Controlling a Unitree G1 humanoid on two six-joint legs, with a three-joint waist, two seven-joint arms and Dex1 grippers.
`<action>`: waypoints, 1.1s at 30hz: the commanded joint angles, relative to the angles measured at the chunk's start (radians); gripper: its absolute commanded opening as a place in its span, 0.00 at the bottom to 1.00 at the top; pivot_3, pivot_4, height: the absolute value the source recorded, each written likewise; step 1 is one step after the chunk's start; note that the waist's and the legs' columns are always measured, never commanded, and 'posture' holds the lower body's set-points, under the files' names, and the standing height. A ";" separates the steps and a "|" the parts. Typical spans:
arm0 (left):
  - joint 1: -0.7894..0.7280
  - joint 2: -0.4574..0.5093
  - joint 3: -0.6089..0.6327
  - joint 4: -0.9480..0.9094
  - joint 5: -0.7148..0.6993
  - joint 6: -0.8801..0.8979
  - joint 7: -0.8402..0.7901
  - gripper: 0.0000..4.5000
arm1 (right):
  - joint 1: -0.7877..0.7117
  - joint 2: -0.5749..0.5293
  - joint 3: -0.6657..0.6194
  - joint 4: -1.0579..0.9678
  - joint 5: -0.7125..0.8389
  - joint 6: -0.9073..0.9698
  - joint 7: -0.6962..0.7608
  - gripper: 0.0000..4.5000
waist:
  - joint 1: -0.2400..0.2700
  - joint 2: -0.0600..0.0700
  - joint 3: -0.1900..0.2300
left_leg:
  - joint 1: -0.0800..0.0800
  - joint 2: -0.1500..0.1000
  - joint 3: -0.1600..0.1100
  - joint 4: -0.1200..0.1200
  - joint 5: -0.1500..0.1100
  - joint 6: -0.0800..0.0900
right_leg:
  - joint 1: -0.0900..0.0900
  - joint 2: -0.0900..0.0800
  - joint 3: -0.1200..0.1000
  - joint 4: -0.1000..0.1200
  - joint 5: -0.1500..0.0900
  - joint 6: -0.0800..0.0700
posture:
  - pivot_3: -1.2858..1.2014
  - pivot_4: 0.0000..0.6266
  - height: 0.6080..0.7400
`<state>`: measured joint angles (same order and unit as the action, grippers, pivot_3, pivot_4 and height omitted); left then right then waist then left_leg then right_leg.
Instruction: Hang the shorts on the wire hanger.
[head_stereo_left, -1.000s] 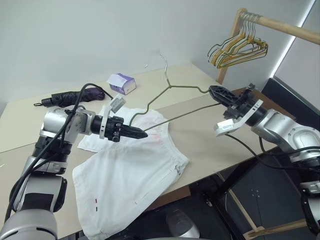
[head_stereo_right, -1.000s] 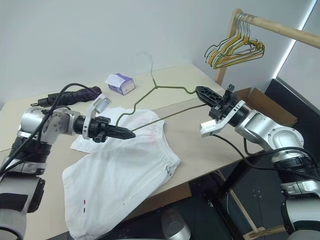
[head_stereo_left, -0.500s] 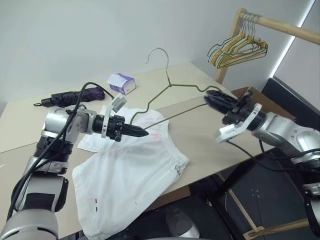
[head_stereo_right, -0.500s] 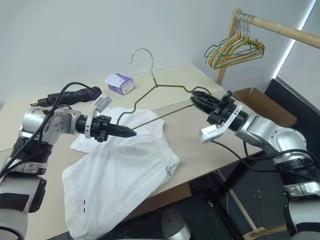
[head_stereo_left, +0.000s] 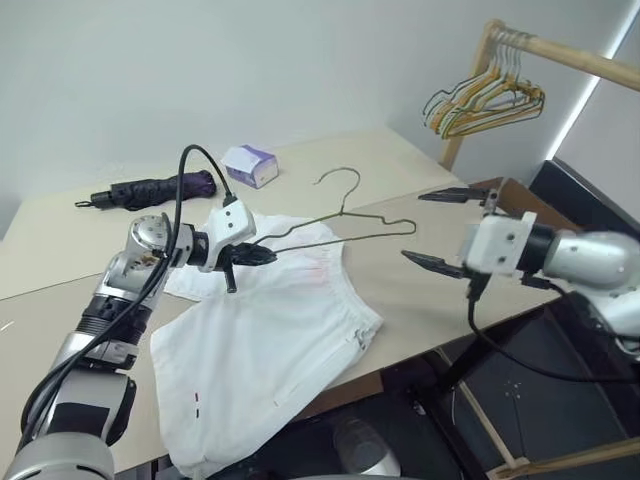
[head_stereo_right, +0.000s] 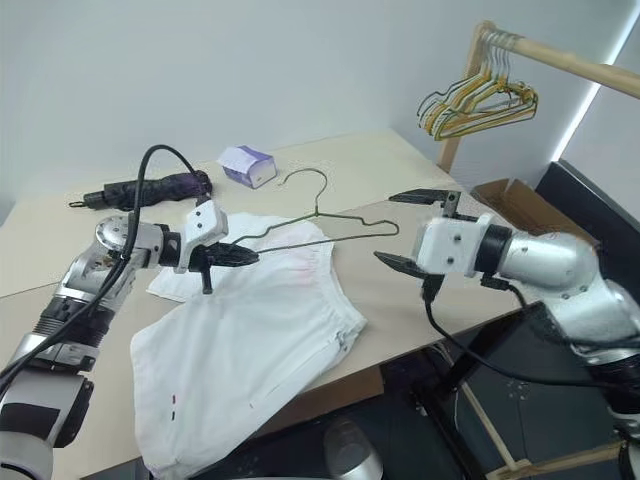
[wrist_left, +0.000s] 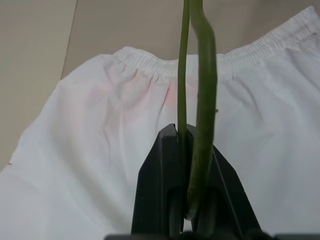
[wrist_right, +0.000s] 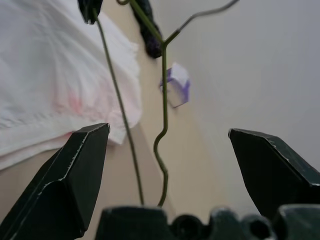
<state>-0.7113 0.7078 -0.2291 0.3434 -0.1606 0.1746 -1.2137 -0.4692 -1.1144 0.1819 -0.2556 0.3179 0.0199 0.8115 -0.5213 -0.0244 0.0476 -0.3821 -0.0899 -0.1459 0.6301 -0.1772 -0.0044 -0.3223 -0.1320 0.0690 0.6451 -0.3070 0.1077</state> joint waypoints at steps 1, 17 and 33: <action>0.013 0.012 0.036 -0.054 -0.023 -0.058 -0.048 0.00 | -0.070 0.017 0.019 0.021 -0.032 0.115 0.092 1.00 | 0.011 0.001 0.000 | -0.002 0.000 0.000 0.000 0.000 -0.001 | -0.003 0.000 0.000 0.001 0.000 0.000 | 0.34 0.00 1.00; 0.085 0.028 0.086 -0.200 -0.046 -0.003 -0.078 0.00 | -0.270 0.174 0.142 0.220 -0.202 0.253 0.387 1.00 | 0.068 0.001 0.000 | -0.009 -0.001 -0.001 0.000 0.003 0.005 | -0.014 0.000 0.000 0.004 0.001 0.000 | 0.37 0.00 1.00; 0.094 0.035 0.066 -0.217 -0.038 -0.010 -0.103 0.00 | -0.282 0.216 0.109 0.223 -0.233 0.257 0.460 0.01 | 0.070 0.002 -0.001 | -0.009 -0.001 -0.002 0.000 0.003 0.005 | -0.014 0.000 0.000 0.004 0.001 0.000 | 0.36 0.00 1.00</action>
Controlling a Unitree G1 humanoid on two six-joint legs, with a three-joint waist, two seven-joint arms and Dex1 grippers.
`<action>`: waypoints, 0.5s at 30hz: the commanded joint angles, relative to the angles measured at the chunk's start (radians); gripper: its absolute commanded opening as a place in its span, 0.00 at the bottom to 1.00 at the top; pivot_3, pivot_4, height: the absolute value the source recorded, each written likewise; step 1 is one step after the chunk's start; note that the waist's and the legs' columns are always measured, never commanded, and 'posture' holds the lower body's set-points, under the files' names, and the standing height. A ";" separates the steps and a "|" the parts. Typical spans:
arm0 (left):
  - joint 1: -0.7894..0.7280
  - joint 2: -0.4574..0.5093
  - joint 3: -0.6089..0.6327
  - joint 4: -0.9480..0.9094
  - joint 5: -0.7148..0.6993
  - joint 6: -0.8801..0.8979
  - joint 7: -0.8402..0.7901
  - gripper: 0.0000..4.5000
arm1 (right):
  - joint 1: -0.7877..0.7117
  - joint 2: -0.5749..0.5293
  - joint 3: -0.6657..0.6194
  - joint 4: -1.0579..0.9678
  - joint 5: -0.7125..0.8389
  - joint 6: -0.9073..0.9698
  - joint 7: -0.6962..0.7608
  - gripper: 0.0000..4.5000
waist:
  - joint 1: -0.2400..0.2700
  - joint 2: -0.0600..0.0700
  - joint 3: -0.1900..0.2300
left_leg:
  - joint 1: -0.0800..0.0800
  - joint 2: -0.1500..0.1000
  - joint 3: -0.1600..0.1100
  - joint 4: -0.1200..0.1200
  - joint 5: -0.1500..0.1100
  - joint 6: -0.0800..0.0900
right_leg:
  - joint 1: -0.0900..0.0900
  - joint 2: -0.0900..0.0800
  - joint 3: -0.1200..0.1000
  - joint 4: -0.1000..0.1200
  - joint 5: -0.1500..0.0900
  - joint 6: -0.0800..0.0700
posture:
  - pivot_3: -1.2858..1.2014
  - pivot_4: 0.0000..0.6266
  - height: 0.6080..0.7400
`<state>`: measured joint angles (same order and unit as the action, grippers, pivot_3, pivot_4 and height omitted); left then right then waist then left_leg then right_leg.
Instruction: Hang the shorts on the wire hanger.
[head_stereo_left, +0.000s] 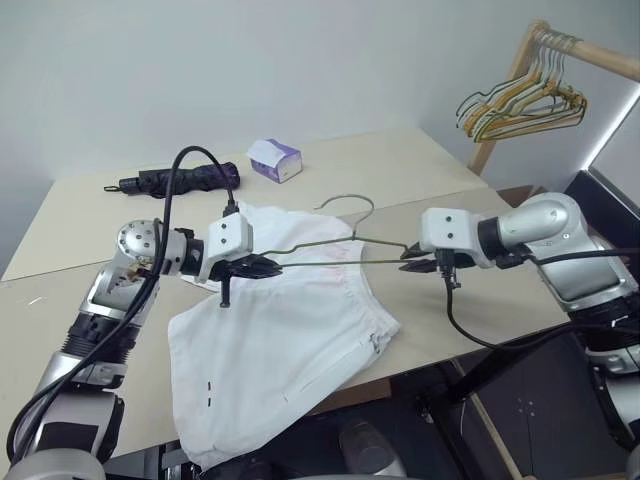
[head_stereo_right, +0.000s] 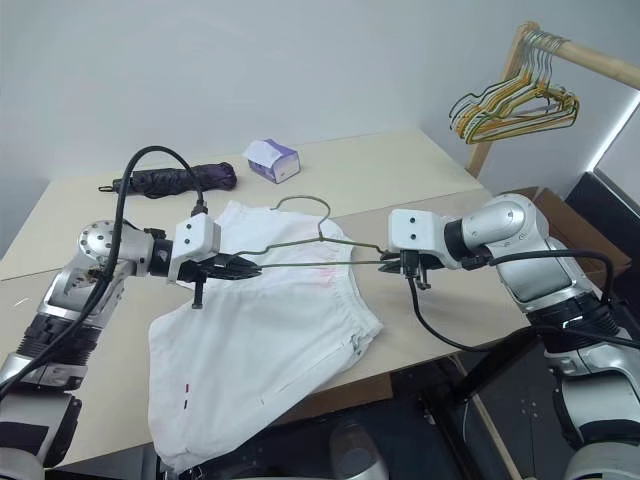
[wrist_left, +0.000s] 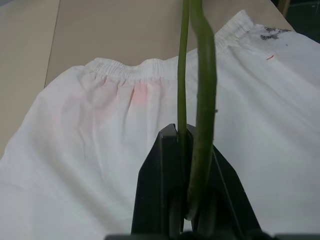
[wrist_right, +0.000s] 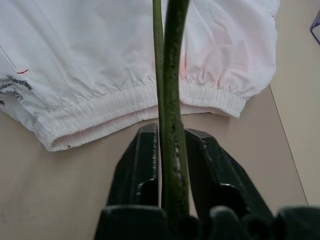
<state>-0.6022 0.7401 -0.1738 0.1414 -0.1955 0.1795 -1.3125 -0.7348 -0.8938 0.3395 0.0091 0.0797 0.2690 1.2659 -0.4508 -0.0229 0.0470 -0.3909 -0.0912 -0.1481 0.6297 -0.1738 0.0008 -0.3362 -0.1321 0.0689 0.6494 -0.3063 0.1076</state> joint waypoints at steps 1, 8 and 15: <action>-0.016 0.002 0.010 -0.014 -0.003 -0.014 -0.006 0.00 | -0.013 -0.005 -0.051 -0.047 0.006 0.011 0.005 0.00 | 0.000 0.000 0.000 | 0.000 0.000 0.000 0.000 0.000 0.000 | 0.000 0.000 0.000 0.000 0.000 0.000 | 0.36 0.00 1.00; -0.021 0.004 0.003 -0.003 0.004 -0.014 -0.020 0.00 | 0.047 -0.027 -0.084 -0.118 0.038 0.032 0.022 0.00 | -0.001 0.000 0.000 | 0.000 0.000 0.000 0.000 0.000 0.000 | 0.000 0.000 0.000 0.000 0.000 0.000 | 0.36 0.00 1.00; -0.060 -0.023 0.072 0.138 -0.026 -0.019 0.016 0.43 | 0.241 -0.085 -0.200 -0.252 0.152 0.195 0.013 0.00 | 0.001 0.000 0.000 | 0.000 0.000 -0.001 0.000 0.000 0.000 | 0.001 0.000 -0.001 0.000 0.000 0.000 | 0.36 0.00 1.00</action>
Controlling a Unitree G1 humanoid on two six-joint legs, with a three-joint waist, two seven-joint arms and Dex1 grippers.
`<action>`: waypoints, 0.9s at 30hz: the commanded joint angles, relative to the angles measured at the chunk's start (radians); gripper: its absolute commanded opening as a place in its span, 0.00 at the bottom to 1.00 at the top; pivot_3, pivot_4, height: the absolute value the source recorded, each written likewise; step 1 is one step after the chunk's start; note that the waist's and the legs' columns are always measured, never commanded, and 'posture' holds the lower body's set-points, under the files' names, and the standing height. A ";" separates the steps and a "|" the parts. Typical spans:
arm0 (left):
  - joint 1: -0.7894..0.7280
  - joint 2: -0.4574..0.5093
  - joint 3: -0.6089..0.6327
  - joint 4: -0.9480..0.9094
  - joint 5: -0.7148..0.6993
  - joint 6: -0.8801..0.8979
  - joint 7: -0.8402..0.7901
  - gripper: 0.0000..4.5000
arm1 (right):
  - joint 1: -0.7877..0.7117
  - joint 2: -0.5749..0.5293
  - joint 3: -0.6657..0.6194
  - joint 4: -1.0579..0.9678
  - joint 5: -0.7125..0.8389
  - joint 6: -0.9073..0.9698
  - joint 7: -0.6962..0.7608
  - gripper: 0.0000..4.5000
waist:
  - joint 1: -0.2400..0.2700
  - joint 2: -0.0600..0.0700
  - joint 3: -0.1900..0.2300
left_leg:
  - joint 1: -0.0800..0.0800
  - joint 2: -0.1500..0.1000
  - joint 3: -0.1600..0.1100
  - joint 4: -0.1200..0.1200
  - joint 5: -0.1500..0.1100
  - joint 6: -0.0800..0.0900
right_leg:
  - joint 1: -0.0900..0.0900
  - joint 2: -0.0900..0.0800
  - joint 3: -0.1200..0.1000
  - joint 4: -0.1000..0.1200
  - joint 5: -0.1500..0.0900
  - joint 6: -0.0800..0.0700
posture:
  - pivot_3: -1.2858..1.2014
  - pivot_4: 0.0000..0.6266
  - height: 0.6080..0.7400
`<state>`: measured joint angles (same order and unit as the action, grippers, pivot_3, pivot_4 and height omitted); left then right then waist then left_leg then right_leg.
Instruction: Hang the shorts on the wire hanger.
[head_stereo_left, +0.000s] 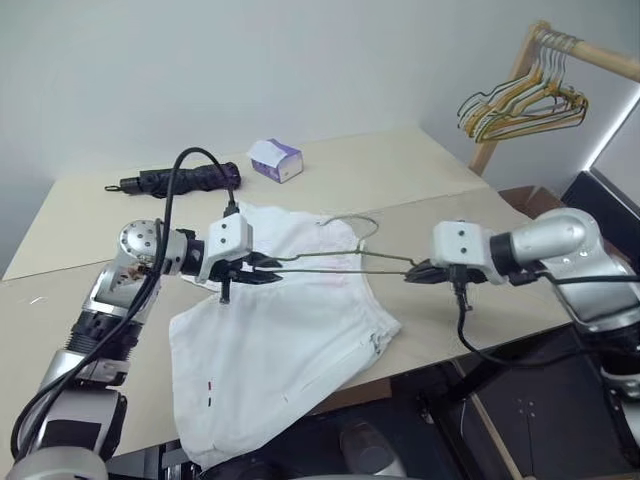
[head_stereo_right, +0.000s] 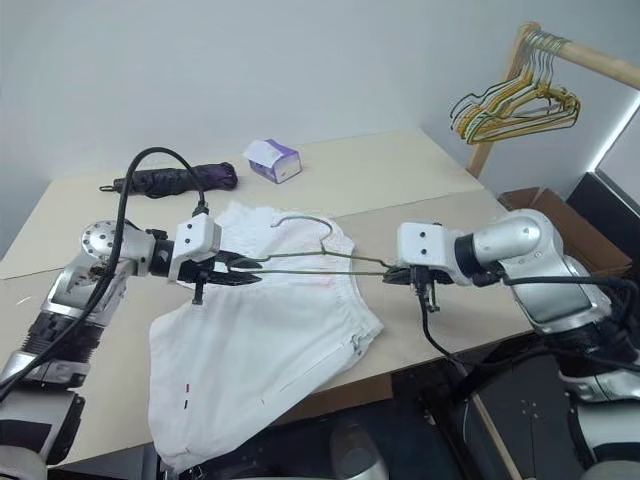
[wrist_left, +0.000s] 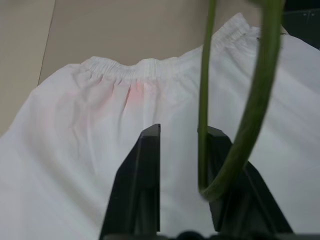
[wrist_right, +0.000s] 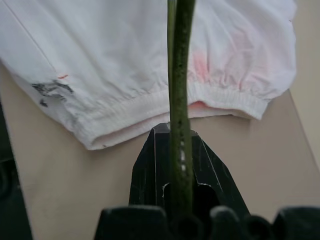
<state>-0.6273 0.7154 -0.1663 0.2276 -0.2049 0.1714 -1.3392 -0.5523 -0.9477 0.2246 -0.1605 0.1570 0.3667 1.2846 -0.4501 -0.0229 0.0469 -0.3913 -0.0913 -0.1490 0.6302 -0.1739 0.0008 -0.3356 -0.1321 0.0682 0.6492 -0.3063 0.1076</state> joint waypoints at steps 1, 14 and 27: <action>-0.035 0.004 0.076 0.058 -0.023 0.000 0.046 0.51 | 0.106 -0.039 -0.114 -0.108 0.101 0.144 -0.019 0.00 | 0.001 0.000 0.000 | 0.000 0.000 0.000 0.000 0.000 0.000 | 0.000 0.000 0.000 0.000 0.000 0.000 | 0.36 0.00 1.00; 0.190 0.020 0.197 -0.287 -0.186 0.131 0.095 1.00 | 0.505 0.078 -0.450 -0.018 0.365 0.813 -0.316 0.00 | 0.032 0.001 -0.001 | -0.001 0.001 0.000 0.003 -0.004 -0.007 | 0.000 0.000 0.000 0.001 0.001 -0.001 | 0.38 0.01 1.00; 0.252 0.066 0.211 -0.382 -0.220 0.175 0.109 1.00 | 0.344 0.142 -0.479 0.162 0.498 1.036 -0.356 0.00 | 0.092 0.005 -0.003 | -0.001 0.001 0.001 0.003 -0.005 -0.007 | -0.001 0.001 0.000 -0.001 0.002 -0.001 | 0.39 0.00 1.00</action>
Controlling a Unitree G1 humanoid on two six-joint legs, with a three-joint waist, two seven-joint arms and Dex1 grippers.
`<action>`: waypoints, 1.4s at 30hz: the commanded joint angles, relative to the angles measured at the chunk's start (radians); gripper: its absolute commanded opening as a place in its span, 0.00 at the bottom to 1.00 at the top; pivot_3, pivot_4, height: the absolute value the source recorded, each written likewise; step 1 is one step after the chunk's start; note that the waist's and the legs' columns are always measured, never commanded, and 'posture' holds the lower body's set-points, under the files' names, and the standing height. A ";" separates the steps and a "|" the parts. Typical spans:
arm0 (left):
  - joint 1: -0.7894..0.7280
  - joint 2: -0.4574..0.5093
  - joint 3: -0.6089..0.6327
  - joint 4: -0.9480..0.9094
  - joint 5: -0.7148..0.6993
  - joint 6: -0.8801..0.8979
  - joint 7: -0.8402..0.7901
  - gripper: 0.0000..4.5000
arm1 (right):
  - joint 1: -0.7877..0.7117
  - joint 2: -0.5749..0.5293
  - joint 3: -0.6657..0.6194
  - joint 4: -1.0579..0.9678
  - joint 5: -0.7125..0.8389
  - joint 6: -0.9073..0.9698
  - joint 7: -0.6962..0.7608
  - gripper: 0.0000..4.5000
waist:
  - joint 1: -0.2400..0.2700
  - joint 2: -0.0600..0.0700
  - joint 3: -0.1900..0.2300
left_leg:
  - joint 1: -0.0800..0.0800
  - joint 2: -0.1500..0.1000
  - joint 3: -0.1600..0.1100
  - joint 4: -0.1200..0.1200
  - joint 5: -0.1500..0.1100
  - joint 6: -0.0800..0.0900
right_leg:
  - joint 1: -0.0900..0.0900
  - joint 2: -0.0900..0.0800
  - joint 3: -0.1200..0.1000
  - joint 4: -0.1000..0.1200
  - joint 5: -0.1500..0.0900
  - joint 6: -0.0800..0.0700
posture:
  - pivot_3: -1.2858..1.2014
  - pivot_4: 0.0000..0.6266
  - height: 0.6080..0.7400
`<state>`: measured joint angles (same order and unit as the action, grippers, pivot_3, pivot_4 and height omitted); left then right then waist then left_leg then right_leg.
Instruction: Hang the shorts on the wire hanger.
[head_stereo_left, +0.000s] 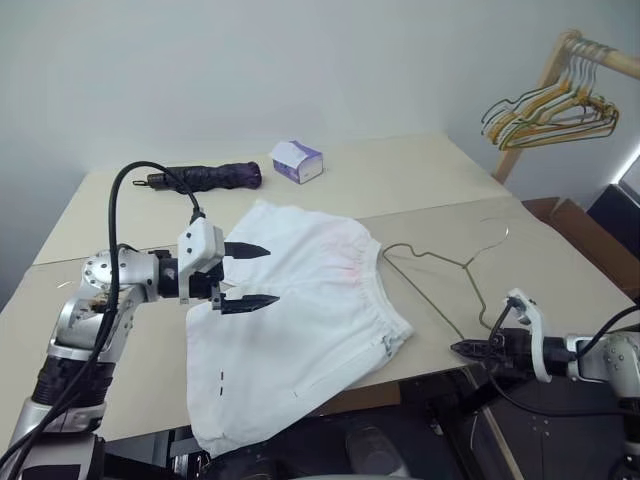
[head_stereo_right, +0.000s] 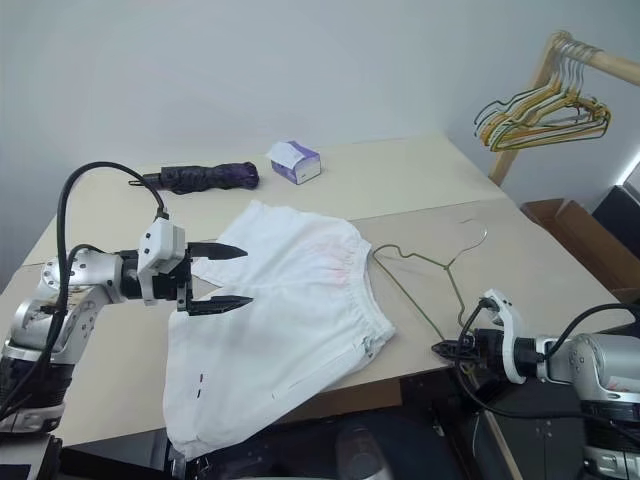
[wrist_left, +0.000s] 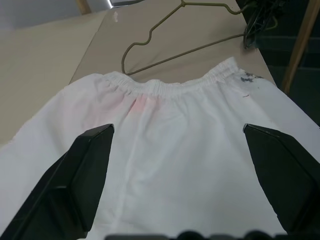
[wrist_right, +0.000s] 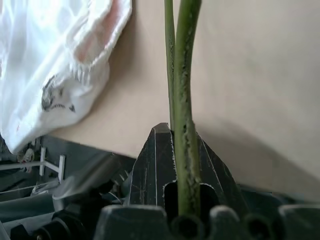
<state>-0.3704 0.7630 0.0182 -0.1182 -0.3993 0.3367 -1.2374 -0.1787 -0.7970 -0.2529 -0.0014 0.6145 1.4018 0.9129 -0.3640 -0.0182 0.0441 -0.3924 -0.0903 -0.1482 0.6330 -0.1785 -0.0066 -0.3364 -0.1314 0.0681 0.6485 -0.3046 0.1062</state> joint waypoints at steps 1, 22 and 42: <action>-0.005 0.020 0.027 -0.039 -0.027 0.013 0.008 1.00 | -0.035 -0.012 0.006 0.005 0.046 0.003 0.021 0.00 | 0.012 0.000 0.000 | -0.001 0.000 0.000 0.000 0.000 0.000 | 0.000 0.000 0.000 0.000 0.000 0.000 | 0.39 0.00 1.00; 0.016 0.052 0.029 -0.075 -0.035 0.029 0.045 1.00 | -0.288 -0.054 0.342 0.342 -0.054 -0.185 0.213 0.00 | 0.050 0.002 0.000 | -0.002 0.000 0.000 0.000 0.000 0.000 | -0.001 0.000 0.000 0.000 0.001 -0.001 | 0.41 0.00 1.00; 0.018 0.059 0.025 -0.069 -0.034 0.011 0.060 1.00 | -0.380 -0.006 0.331 0.327 -0.182 -0.351 0.149 0.00 | 0.077 0.003 0.000 | -0.005 -0.002 -0.003 0.000 0.000 0.001 | -0.005 0.000 -0.001 0.000 0.001 0.000 | 0.41 0.00 1.00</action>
<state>-0.3218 0.8207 0.0331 -0.1837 -0.4325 0.3700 -1.1770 -0.5557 -0.7921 0.1185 0.4372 0.4400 1.1017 1.0955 -0.2872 -0.0155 0.0439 -0.3977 -0.0919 -0.1511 0.6325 -0.1781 -0.0062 -0.3446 -0.1311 0.0669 0.6482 -0.3040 0.1058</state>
